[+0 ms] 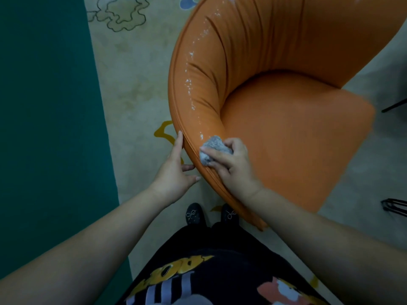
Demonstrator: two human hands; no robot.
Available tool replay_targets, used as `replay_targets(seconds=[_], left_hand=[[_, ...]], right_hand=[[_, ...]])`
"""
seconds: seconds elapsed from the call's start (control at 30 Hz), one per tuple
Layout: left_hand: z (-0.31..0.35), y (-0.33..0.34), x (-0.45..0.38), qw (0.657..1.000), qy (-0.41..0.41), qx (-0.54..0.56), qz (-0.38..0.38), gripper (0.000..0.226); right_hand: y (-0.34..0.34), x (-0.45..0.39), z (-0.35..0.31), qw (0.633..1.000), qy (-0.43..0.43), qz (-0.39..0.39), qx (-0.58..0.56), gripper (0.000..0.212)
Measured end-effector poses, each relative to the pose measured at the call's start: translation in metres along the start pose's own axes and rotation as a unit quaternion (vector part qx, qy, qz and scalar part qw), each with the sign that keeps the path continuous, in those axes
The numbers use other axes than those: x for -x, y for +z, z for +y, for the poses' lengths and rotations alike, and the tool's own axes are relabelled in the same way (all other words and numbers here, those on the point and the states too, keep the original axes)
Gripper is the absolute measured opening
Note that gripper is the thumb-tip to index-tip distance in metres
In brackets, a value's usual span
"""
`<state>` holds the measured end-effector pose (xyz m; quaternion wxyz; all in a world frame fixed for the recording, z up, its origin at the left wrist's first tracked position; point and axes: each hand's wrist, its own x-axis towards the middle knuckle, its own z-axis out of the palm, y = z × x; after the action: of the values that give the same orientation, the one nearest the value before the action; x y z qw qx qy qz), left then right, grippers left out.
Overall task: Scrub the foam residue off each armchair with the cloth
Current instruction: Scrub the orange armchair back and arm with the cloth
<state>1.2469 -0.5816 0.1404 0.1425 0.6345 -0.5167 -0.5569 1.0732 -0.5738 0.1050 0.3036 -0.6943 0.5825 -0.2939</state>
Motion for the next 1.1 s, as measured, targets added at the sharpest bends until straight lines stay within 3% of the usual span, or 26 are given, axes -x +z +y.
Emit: replay_targets(seconds=[0.2, 0.43, 0.63, 0.87, 1.1], left_hand=[[0.01, -0.013, -0.004, 1.0, 0.003, 0.013, 0.002, 0.119], [0.012, -0.012, -0.007, 1.0, -0.005, 0.016, 0.021, 0.112], [0.018, -0.012, -0.005, 0.999, -0.013, 0.036, 0.013, 0.109], [0.011, -0.009, -0.007, 0.998, -0.017, 0.06, 0.025, 0.105], [0.009, -0.012, -0.007, 0.998, -0.014, 0.053, 0.013, 0.104]], right_hand=[[-0.018, 0.048, 0.011, 1.0, 0.002, 0.0, -0.018, 0.049], [-0.001, -0.029, -0.005, 0.999, -0.027, -0.035, 0.0, 0.036], [-0.019, 0.033, 0.011, 0.999, -0.029, -0.023, -0.014, 0.052], [0.006, -0.052, -0.012, 0.999, -0.021, -0.047, -0.017, 0.032], [-0.015, 0.014, 0.011, 0.998, -0.02, -0.042, -0.041, 0.053]])
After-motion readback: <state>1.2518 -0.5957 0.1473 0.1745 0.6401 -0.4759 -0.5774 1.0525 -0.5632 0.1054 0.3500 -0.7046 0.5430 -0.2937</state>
